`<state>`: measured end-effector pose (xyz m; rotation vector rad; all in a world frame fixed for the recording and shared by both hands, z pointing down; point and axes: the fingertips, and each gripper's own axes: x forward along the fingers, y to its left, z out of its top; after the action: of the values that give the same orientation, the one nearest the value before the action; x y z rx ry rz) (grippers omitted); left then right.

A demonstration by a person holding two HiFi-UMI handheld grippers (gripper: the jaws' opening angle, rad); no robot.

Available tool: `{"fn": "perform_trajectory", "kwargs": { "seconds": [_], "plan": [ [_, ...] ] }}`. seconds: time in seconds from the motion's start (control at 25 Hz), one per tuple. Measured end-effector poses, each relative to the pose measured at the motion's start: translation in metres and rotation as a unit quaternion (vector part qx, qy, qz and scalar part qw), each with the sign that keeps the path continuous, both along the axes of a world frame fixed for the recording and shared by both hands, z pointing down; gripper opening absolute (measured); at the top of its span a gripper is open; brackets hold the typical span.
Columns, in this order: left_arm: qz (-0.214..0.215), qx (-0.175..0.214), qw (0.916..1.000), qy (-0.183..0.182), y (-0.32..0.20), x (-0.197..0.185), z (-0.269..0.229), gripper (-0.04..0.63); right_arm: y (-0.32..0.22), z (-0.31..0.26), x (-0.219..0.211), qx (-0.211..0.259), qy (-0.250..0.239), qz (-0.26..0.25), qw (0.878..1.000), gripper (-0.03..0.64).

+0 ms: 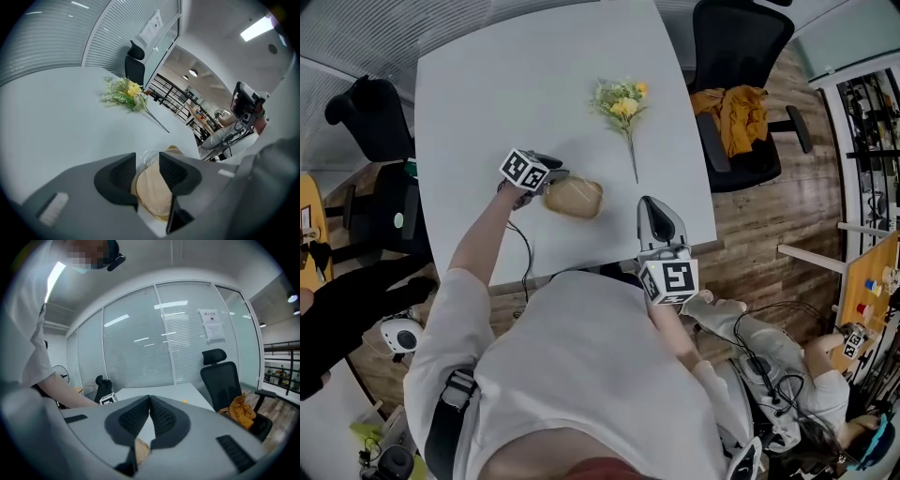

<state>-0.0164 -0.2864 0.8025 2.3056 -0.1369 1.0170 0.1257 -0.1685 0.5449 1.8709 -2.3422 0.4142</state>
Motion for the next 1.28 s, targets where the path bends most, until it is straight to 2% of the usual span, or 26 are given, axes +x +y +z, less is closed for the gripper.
{"fn": "perform_trajectory", "kwargs": {
  "seconds": [0.28,0.64,1.28],
  "plan": [
    [-0.002,-0.026,0.9996,0.008,0.005,0.003,0.006,0.161,-0.006,0.003,-0.003,-0.004,0.001,-0.005,1.000,0.008],
    [-0.008,-0.038,0.9992,0.012,0.012,0.004,0.015,0.160,-0.009,0.002,-0.003,-0.004,0.004,-0.007,1.000,0.008],
    [-0.020,0.002,0.9994,0.026,0.005,0.009,-0.003,0.112,-0.001,-0.003,-0.001,0.004,-0.001,-0.008,1.000,0.008]
  ]
}}
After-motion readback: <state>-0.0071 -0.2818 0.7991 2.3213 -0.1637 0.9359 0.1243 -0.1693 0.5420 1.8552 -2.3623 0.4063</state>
